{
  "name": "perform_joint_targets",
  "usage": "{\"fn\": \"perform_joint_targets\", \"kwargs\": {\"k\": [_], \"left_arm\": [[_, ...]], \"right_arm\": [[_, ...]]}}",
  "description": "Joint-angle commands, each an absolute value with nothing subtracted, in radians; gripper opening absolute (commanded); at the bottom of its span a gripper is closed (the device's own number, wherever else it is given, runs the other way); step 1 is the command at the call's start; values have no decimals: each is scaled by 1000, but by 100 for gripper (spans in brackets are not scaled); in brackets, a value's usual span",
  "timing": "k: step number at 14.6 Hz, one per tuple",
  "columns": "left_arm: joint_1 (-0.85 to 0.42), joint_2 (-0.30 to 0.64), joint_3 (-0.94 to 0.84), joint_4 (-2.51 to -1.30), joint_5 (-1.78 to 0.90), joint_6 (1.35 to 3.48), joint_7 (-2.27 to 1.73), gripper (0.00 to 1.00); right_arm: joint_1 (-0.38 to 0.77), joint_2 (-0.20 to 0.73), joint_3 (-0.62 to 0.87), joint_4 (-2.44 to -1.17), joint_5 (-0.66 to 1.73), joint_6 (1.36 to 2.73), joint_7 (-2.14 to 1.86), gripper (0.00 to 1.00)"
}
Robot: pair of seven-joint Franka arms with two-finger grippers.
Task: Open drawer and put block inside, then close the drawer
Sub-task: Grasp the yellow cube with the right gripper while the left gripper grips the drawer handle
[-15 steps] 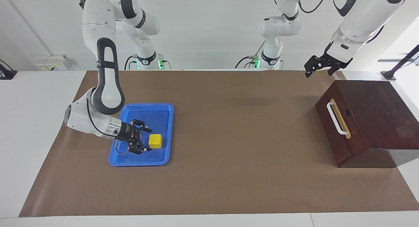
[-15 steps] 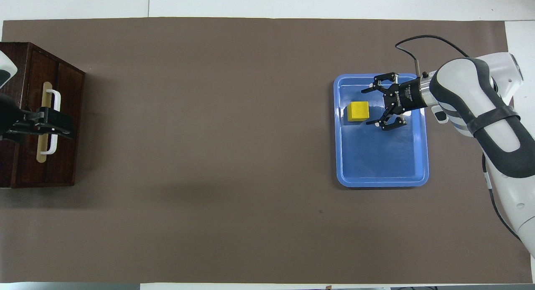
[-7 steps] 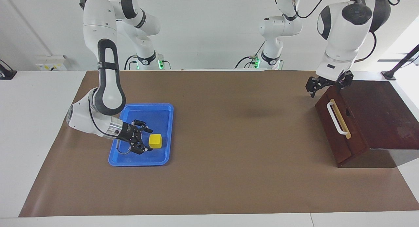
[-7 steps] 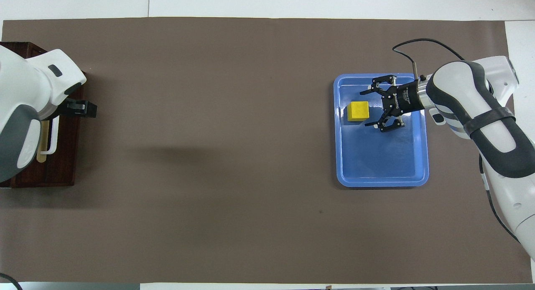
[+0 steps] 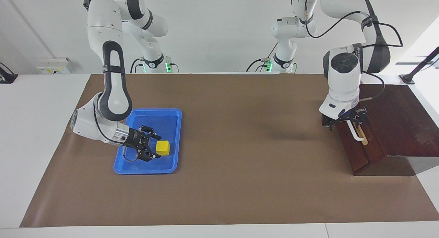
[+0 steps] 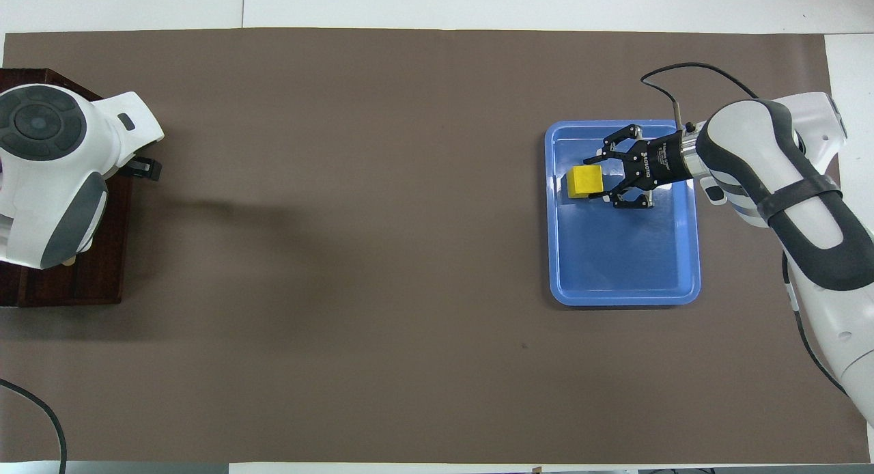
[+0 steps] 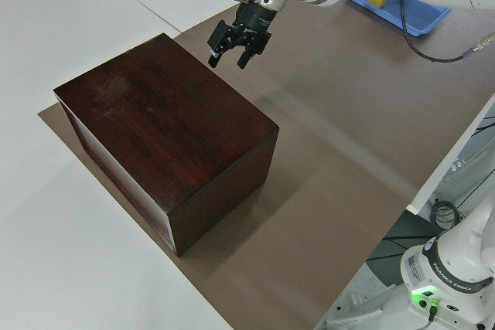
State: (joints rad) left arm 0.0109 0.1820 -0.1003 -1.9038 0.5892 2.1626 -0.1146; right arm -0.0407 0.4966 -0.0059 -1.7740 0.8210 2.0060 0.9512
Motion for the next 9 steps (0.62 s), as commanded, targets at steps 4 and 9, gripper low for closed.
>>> {"fn": "perform_joint_targets", "kwargs": {"k": [4, 9], "left_arm": [[37, 206, -103, -1940, 623, 2217, -117, 100], [38, 202, -103, -1980, 623, 2227, -120, 100]], "right_arm": [[-40, 480, -5, -1780, 853, 2022, 919, 0], [-38, 482, -5, -1649, 842, 1927, 962, 0]]}}
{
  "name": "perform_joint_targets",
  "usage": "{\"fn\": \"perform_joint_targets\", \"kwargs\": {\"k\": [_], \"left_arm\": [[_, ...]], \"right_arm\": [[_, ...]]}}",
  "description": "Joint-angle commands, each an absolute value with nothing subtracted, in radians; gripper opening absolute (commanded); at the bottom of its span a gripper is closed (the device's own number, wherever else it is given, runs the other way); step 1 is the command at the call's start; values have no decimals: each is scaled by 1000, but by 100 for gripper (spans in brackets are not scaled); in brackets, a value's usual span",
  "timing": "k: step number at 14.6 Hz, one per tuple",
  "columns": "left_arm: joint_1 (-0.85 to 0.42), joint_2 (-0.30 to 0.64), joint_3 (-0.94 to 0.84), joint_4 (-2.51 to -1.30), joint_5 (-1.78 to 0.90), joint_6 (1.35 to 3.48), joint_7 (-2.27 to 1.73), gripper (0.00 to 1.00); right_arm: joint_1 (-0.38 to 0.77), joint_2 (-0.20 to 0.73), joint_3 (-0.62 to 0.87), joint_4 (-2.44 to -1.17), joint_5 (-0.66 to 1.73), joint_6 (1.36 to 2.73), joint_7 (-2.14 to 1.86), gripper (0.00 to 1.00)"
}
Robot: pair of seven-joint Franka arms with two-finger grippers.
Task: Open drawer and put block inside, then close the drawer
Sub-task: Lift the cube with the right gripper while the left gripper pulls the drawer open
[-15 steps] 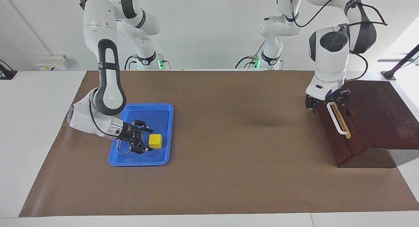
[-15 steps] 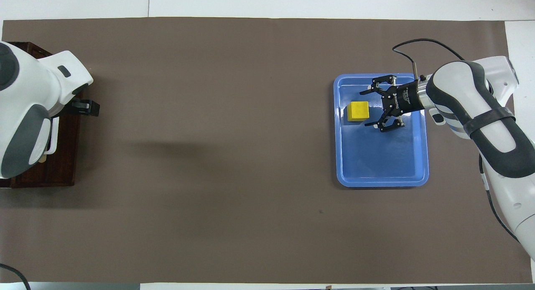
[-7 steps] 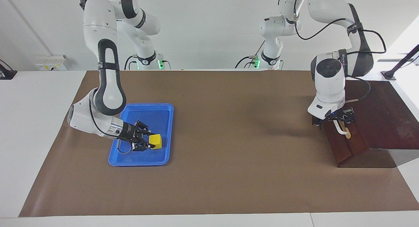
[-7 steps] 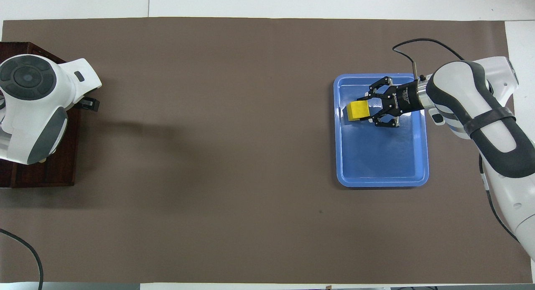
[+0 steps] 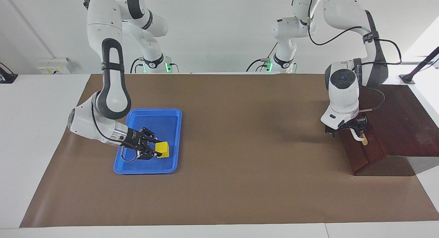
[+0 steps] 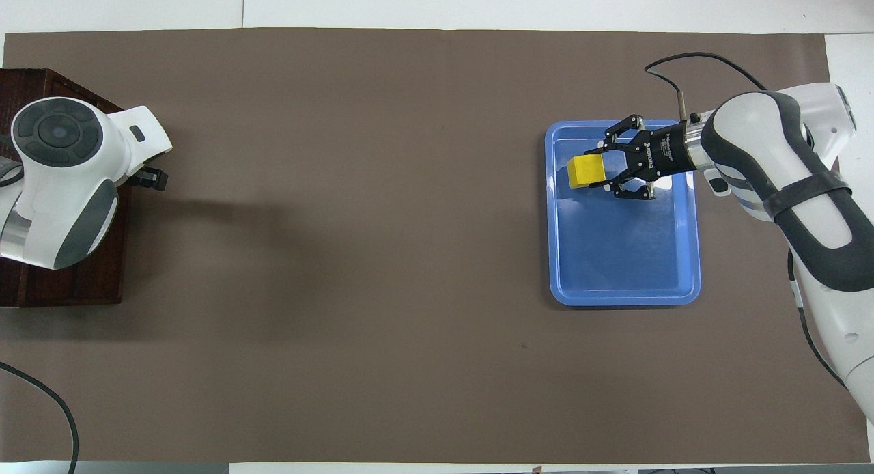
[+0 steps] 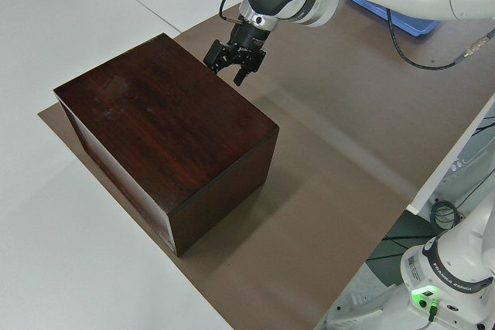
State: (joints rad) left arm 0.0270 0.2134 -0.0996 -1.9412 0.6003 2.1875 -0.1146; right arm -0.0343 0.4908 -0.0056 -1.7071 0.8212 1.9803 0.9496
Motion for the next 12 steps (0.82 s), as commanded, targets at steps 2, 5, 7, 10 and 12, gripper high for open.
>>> {"fn": "perform_joint_targets", "kwargs": {"k": [2, 5, 7, 10, 12], "left_arm": [[38, 202, -103, -1985, 623, 2230, -121, 100], [20, 207, -109, -1983, 621, 2259, -210, 100], [-50, 209, -110, -1980, 612, 2263, -290, 100], [-142, 210, -109, -1973, 554, 2232, -334, 100], [-187, 209, -107, -1965, 505, 2217, -342, 100]], "right_arm": [[-34, 473, -2, -1615, 838, 1910, 1026, 0], [-8, 436, -3, -1591, 824, 1879, 1072, 0], [-8, 430, -3, -1537, 816, 1818, 1078, 0], [-2, 408, 2, -1482, 816, 1775, 1147, 0], [35, 387, 0, -1477, 816, 1773, 1198, 0]]}}
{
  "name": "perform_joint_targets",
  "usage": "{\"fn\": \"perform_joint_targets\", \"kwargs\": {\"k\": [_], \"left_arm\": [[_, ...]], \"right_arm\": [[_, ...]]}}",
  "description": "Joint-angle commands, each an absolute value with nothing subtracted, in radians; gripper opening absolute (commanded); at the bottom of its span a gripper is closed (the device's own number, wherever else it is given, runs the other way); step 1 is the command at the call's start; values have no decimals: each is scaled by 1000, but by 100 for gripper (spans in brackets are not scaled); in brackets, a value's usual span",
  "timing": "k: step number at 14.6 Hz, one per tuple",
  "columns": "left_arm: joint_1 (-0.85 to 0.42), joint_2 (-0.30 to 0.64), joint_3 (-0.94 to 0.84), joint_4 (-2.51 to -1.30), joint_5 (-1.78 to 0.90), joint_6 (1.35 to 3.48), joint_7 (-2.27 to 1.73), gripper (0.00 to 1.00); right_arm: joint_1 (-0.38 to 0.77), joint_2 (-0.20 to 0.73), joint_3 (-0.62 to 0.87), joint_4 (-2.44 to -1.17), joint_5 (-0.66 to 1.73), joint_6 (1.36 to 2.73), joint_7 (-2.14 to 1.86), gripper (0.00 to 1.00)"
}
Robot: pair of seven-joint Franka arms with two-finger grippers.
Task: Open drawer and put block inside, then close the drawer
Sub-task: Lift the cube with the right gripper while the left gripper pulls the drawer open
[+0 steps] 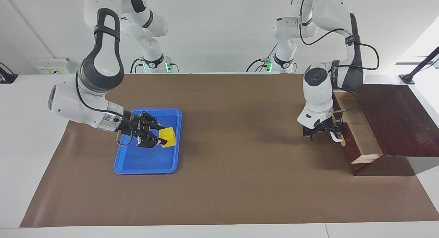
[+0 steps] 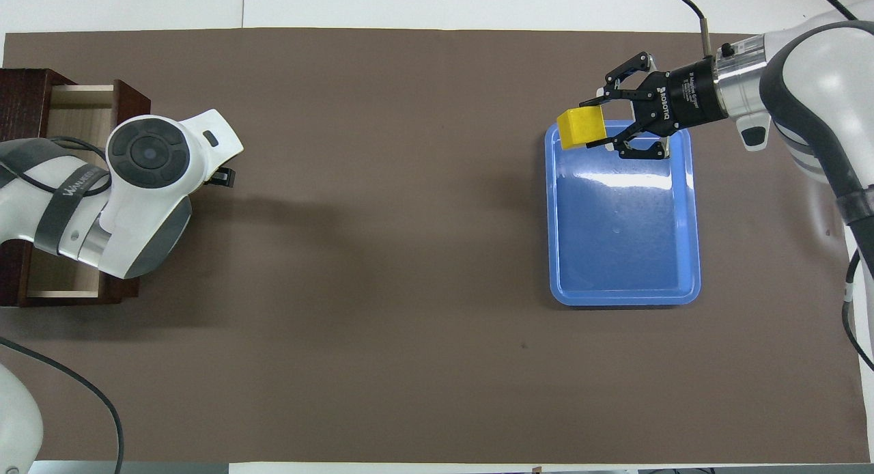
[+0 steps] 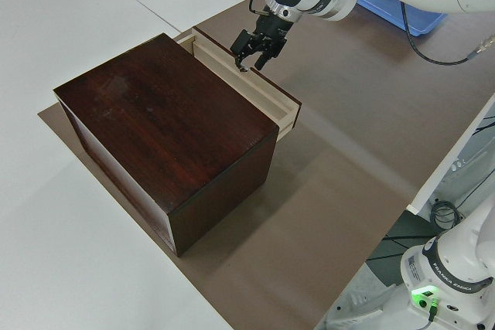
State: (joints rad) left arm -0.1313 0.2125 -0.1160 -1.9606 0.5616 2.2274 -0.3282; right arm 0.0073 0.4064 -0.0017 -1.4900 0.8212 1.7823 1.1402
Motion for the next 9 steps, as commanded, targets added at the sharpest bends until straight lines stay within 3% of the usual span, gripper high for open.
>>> {"fn": "perform_joint_targets", "kwargs": {"k": [1, 9], "left_arm": [[-195, 209, -107, -1964, 505, 2206, -342, 100], [-218, 219, -109, -1860, 424, 2093, -359, 100]], "right_arm": [[41, 373, 2, -1477, 815, 1773, 1222, 0], [94, 359, 0, -1477, 801, 1756, 1345, 0]]}}
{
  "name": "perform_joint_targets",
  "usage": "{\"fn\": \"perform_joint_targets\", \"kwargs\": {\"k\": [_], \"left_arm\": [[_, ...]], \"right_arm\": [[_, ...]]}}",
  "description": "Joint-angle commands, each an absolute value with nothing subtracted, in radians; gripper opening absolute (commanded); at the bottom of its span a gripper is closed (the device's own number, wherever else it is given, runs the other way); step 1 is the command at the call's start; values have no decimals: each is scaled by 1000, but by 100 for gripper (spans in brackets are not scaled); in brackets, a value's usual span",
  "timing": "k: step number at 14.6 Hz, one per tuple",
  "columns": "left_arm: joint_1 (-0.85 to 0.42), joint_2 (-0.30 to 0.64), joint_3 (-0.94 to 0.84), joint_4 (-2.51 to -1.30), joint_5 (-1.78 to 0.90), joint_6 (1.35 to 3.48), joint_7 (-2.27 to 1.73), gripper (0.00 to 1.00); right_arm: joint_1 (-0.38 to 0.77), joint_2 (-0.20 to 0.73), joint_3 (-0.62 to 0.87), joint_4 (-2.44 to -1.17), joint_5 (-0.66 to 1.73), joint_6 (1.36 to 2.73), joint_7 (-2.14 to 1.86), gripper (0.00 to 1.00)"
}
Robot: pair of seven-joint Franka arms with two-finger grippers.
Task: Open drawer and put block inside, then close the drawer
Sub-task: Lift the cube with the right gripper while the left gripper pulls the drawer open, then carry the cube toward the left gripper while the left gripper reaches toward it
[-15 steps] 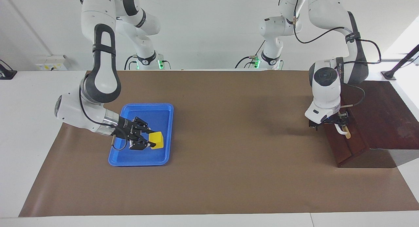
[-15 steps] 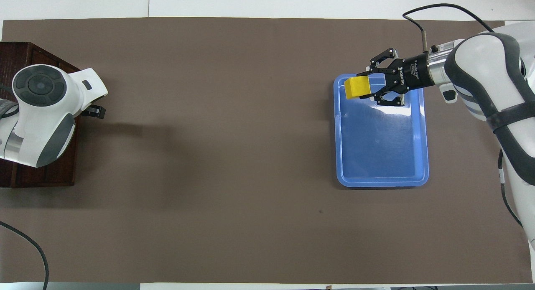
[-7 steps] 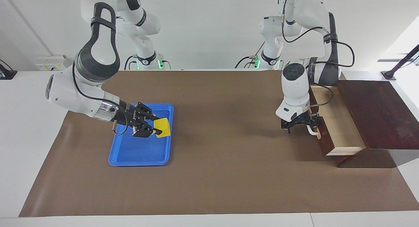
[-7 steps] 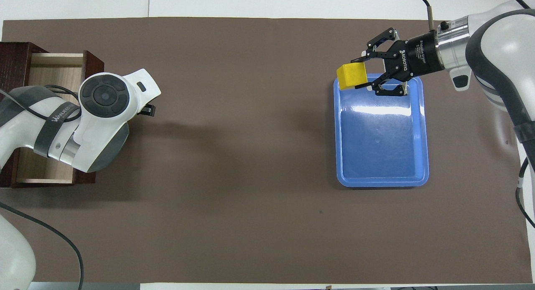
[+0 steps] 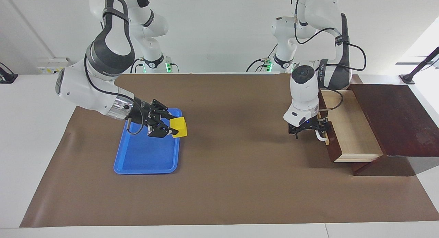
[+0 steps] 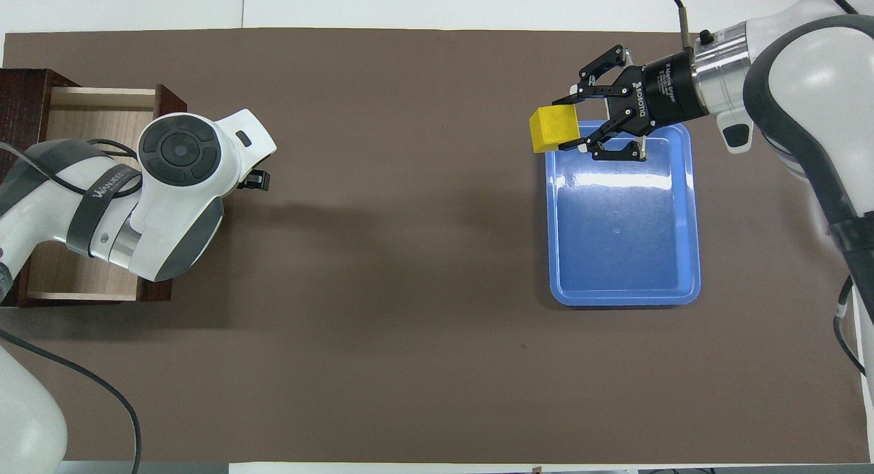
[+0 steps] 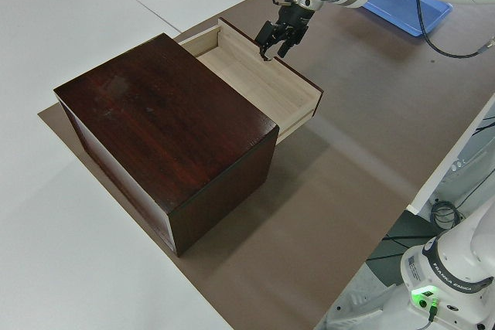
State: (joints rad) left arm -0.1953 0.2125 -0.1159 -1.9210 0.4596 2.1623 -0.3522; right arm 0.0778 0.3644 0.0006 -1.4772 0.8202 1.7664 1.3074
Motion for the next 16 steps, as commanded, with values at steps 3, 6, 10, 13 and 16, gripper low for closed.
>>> {"fn": "perform_joint_targets", "kwargs": {"k": [3, 6, 10, 13, 16], "left_arm": [[-227, 232, -106, -1699, 266, 1907, -368, 100], [-245, 255, -107, -1550, 114, 1763, -641, 100], [-316, 261, -106, -1546, -6, 1782, -1100, 100], [-376, 268, -106, -1546, -75, 1885, -1487, 100], [-394, 294, -104, -1505, -207, 1936, -1819, 100]], "right_arm": [[120, 351, 0, -1494, 796, 1758, 1381, 0], [124, 350, 0, -1499, 795, 1766, 1400, 0], [198, 350, -3, -1517, 785, 1836, 1483, 0], [247, 350, -2, -1519, 785, 1881, 1549, 0], [267, 350, -2, -1528, 785, 1896, 1575, 0]]}}
